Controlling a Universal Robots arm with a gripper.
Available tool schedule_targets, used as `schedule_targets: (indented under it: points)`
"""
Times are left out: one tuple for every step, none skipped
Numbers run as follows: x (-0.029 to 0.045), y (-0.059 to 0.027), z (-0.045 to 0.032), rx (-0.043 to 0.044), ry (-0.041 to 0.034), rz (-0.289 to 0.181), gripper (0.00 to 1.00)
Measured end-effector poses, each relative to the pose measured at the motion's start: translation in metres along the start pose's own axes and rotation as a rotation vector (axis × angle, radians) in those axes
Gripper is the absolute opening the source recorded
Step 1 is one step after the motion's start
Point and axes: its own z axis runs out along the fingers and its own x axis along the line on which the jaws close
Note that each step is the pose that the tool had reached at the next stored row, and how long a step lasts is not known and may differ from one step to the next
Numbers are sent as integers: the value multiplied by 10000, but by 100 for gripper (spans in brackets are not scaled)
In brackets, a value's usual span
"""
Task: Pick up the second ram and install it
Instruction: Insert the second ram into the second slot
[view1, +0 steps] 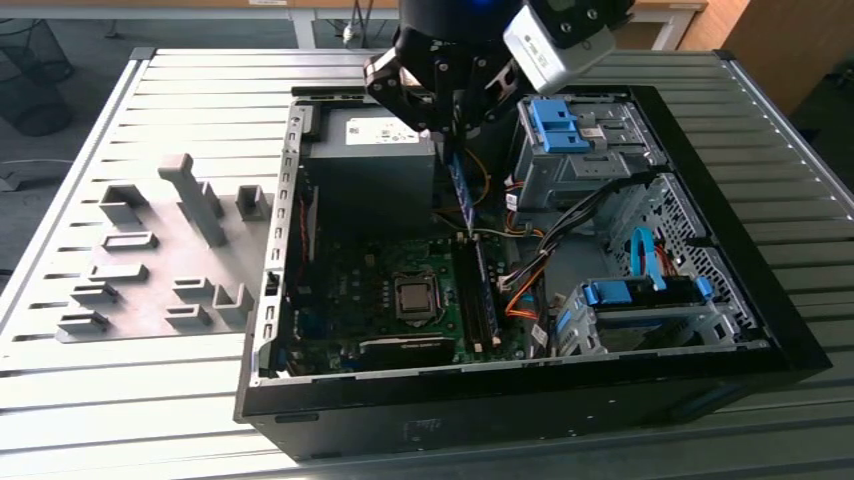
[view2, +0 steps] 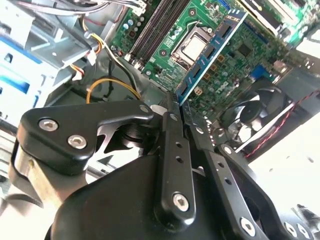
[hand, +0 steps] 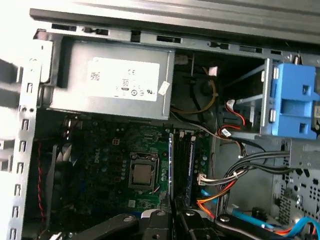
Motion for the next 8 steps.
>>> schedule_targets:
  points:
    - [0, 0, 2, 9, -6, 190, 14]
    - [0, 0, 3, 17, -11, 357, 14]
    - [0, 0, 4, 26, -16, 518, 14]
    - [0, 0, 3, 33, -18, 637, 14]
    - [0, 0, 4, 34, -19, 662, 14]
    - [0, 0, 4, 34, -19, 663, 14]
    - [0, 0, 4, 34, -20, 666, 14]
    - [0, 0, 4, 34, -20, 669, 14]
